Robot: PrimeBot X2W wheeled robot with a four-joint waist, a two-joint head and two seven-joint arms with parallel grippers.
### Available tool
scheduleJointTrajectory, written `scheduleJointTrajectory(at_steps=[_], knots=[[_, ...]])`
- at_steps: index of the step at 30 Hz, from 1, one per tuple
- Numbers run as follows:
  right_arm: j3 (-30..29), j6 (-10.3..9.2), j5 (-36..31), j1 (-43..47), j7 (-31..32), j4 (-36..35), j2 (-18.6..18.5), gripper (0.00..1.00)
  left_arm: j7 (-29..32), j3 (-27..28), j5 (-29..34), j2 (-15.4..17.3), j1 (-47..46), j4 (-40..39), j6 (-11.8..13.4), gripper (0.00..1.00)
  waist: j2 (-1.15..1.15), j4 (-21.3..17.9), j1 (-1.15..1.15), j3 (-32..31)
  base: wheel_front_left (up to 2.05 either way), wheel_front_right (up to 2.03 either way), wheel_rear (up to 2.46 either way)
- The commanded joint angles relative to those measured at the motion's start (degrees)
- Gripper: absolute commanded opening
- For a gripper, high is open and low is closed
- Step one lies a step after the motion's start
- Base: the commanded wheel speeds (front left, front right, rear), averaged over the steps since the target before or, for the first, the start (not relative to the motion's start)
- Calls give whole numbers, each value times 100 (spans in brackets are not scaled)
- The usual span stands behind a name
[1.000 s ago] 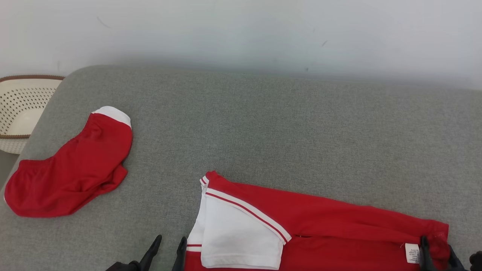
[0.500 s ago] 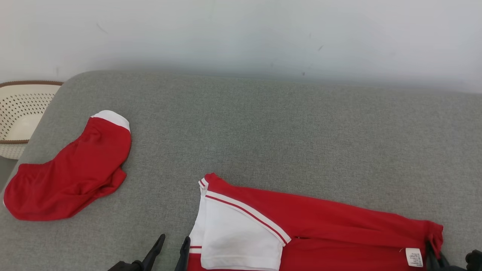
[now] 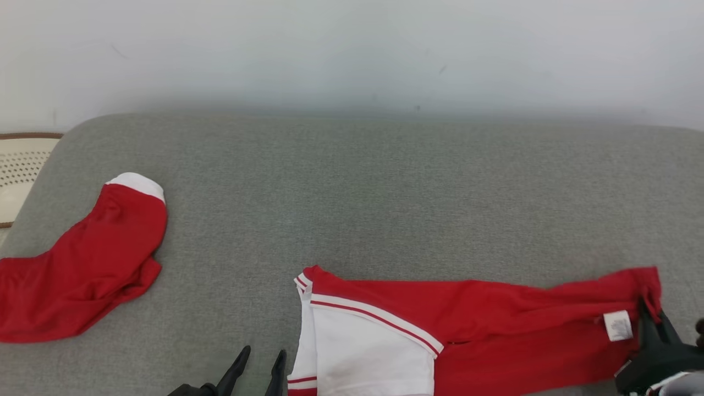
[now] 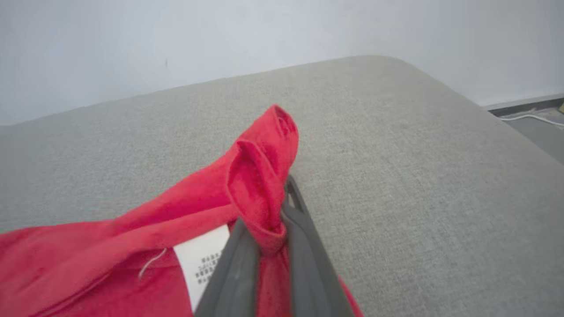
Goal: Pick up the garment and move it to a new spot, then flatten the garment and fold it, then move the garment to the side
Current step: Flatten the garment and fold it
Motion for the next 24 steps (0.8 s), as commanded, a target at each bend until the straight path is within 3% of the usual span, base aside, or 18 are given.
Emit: scheduleJointTrajectory(at_steps=[1, 7, 15, 19, 24], knots=[[148, -8, 6, -17, 0, -213, -24, 0, -21, -41, -67, 3, 19, 25, -16, 100, 0, -112, 0, -13, 0, 0, 0], [1019, -8, 245, 169, 0, -993, -34, 0, -21, -158, -215, 4, 23, 32, 17, 100, 0, -265, 0, -52, 0, 0, 0], [3706, -8, 1235, -89, -1, -2145, -261, 0, -21, -274, -255, 4, -66, 78, 28, 100, 0, -183, 0, -64, 0, 0, 0], [4595, -8, 1561, -509, 0, -2228, -131, 0, -20, -382, -280, 5, -82, 129, 19, 100, 0, 41, 0, -58, 0, 0, 0], [5272, -8, 1834, -991, -1, -2009, 37, 0, -20, -610, -257, 7, -128, 238, -6, 100, 0, 468, 0, -77, 0, 0, 0]])
